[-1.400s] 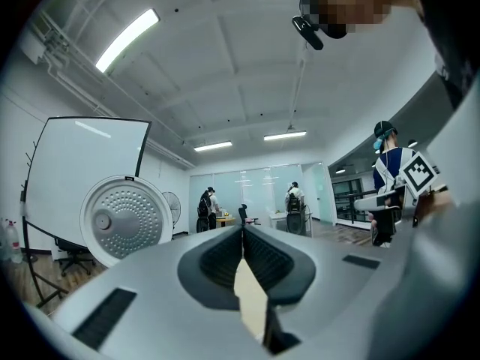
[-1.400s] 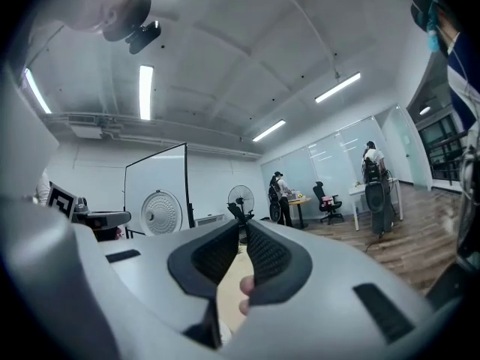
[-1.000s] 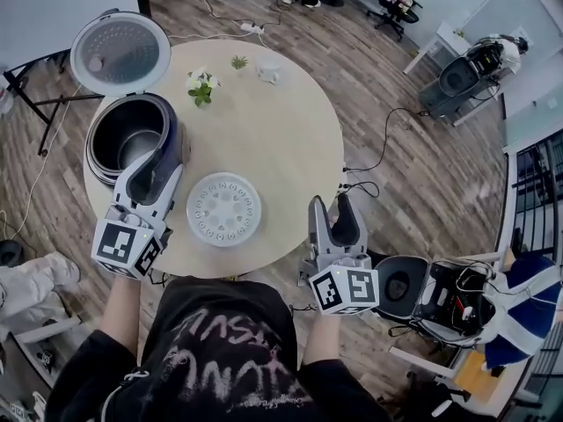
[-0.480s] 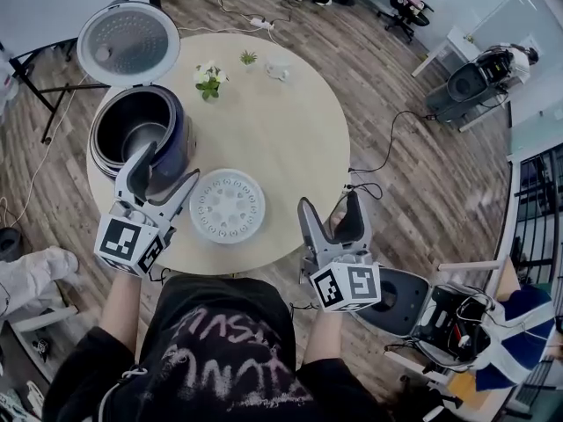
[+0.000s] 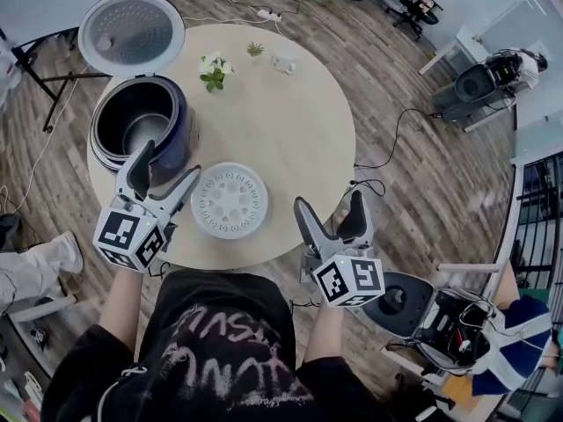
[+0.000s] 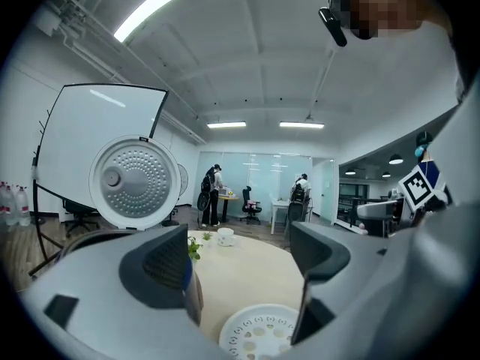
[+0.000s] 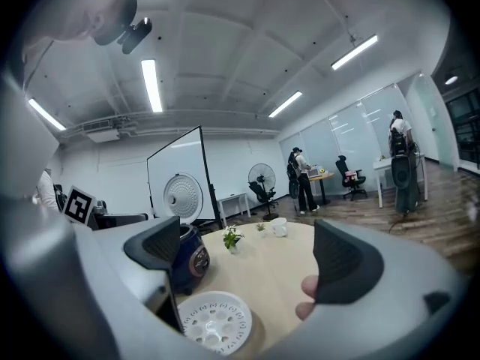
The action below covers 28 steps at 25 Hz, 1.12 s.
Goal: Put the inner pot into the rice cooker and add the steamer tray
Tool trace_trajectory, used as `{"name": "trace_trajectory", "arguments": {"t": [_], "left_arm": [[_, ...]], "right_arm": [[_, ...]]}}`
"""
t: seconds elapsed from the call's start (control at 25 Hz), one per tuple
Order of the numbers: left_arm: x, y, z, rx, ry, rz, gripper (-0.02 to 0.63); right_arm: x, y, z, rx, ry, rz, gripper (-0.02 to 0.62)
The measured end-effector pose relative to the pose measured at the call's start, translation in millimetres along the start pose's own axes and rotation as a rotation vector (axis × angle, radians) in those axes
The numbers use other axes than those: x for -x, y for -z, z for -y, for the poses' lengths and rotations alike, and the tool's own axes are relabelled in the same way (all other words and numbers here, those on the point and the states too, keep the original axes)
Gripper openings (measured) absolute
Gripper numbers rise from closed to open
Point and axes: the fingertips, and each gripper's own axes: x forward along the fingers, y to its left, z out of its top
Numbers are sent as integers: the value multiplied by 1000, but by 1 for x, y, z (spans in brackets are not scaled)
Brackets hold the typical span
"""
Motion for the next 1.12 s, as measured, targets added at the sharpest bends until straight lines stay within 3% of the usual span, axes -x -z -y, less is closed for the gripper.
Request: {"name": "trace_trajectory", "arguments": {"t": [0.48,0.88,1.12], "left_arm": [[1,86,0,115,-31,-253,416],[-4,188,-14,191,-106,-509,416],[2,244,-26,262,-133,-637,414]], "right_arm": [[-23,80,-5,-118,-29,-255,545],[-49,187,-5,-193,-52,-554,538],[-58,227,-1,-209,-1,-641,517]]}}
